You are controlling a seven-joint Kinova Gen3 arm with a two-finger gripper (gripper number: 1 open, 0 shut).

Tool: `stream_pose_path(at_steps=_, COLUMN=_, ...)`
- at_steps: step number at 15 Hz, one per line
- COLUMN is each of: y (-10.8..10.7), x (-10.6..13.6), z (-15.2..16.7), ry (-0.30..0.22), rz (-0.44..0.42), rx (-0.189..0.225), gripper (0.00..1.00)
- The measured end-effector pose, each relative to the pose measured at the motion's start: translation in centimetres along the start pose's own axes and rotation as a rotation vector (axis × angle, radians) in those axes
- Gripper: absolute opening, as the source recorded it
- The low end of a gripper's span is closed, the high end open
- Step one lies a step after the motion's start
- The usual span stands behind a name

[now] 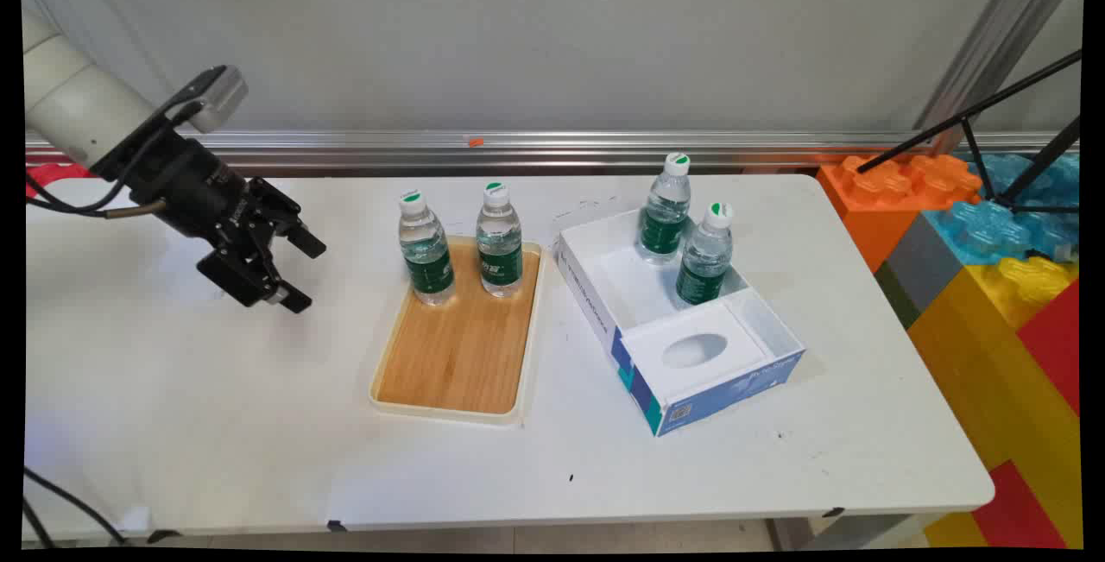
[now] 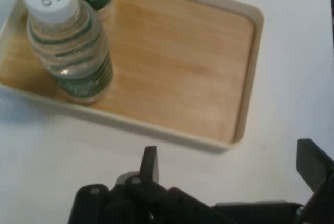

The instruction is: Pick up the green bottle from the white box

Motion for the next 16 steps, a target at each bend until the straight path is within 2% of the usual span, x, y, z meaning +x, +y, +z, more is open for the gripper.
stream_pose_path(at_steps=4, y=3.4, x=3.6, z=-0.1, ry=0.022, rz=-0.068, rx=0.042, gripper=1.0)
stream_pose_path(at_steps=8, y=6.6, x=10.3, z=0.4, ry=0.028, rz=-0.108, rx=0.132, gripper=1.0)
stream_pose_path(at_steps=11, y=7.5, x=15.3, z=2.1, ry=0.028, rz=-0.123, rx=0.17, gripper=1.0)
stream_pose_path(at_steps=16, y=7.5, x=20.9, z=5.7, ry=0.016, rz=-0.141, rx=0.174, gripper=1.0)
